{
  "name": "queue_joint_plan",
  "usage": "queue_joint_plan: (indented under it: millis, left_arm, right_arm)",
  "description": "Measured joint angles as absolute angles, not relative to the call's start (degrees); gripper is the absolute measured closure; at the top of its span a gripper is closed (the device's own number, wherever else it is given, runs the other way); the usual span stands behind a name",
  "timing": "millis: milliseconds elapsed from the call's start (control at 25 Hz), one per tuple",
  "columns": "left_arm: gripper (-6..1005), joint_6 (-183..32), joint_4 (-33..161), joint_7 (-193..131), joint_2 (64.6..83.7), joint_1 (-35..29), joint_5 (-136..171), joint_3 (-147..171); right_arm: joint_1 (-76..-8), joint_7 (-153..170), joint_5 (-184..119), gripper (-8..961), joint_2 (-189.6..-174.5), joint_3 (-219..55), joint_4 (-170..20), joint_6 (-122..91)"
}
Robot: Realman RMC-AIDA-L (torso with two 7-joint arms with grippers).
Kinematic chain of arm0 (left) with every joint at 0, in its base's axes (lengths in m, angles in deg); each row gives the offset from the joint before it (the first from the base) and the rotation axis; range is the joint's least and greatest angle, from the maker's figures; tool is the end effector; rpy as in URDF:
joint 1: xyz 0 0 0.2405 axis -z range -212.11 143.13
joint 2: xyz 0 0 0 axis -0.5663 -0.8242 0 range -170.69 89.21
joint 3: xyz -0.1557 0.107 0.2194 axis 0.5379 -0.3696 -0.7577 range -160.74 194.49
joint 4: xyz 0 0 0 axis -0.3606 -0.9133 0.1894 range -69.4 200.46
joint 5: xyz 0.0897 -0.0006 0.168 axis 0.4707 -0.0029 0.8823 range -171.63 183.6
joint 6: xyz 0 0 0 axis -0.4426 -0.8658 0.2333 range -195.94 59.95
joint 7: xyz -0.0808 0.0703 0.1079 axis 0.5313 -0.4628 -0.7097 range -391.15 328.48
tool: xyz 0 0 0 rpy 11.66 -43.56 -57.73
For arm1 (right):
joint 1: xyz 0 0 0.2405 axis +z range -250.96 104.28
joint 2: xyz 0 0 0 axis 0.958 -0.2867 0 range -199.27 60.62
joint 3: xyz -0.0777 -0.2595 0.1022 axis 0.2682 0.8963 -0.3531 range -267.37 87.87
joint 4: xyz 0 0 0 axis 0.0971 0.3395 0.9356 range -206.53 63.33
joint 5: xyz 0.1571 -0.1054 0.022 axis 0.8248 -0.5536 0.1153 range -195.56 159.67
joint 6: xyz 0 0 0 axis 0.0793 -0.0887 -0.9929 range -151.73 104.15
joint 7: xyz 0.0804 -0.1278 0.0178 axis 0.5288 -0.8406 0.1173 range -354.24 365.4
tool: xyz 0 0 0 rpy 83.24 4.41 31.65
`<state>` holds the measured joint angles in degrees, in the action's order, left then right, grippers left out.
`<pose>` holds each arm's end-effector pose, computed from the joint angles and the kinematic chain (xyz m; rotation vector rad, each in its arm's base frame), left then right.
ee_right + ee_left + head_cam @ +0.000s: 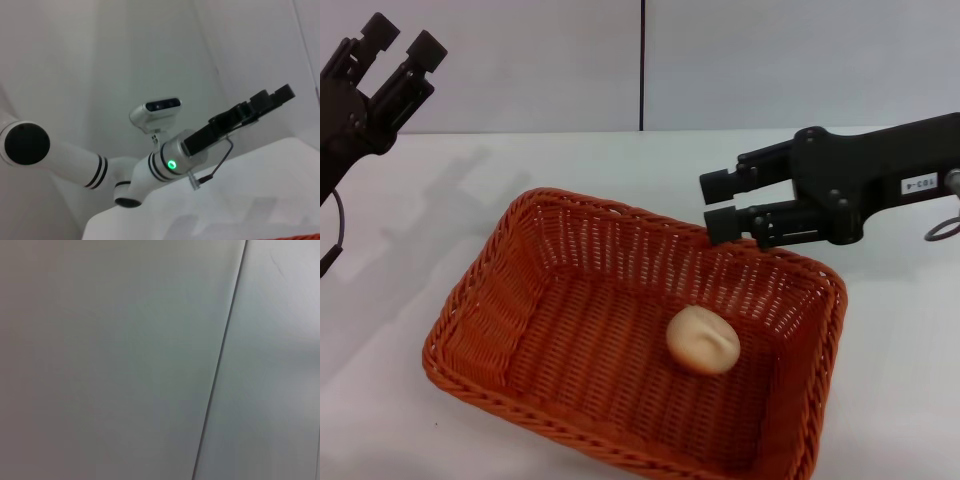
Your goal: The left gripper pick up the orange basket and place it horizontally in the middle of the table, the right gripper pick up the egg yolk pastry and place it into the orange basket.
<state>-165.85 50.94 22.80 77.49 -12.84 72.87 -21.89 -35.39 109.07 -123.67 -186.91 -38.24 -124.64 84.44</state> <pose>-0.2926 0.2998 0.0254 -1.9032 -0.5134 -1.4134 0.1682 0.3310 0.0057 2.8549 -0.4772 -0.7420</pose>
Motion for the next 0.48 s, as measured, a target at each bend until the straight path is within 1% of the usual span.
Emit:
queue_joint_plan:
  millis: [40,280,320,360,400,480]
  left_arm:
    - [200,-165.85,50.94,22.8,77.49,-12.84,72.87,-21.89]
    - [200,-166.08,50.95,22.47,77.47,-12.95,72.68,-21.23]
    - [200,-166.1,50.95,22.33,77.47,-12.98,72.64,-21.07]
    - [200,-166.13,50.95,22.26,77.46,-13.0,72.61,-20.83]
    - [200,-166.14,50.98,22.23,77.47,-13.03,72.58,-20.6]
    - [200,-166.14,50.98,22.23,77.47,-13.03,72.58,-20.6]
  right_arm:
    - [-35.8,108.86,-123.4,480,-186.91,-38.43,-125.03,84.39]
    - [-39.98,101.35,-121.76,480,-187.99,-43.69,-126.32,81.74]
    - [-41.01,99.07,-120.56,480,-188.13,-45.03,-125.86,81.02]
    - [-43.81,93.28,-116.15,480,-188.24,-46.68,-124.02,79.18]
    - [-43.81,93.28,-116.15,480,-188.24,-46.68,-124.02,79.18]
    - [-47.09,85.61,-109.64,480,-188.25,-47.45,-121.35,77.33]
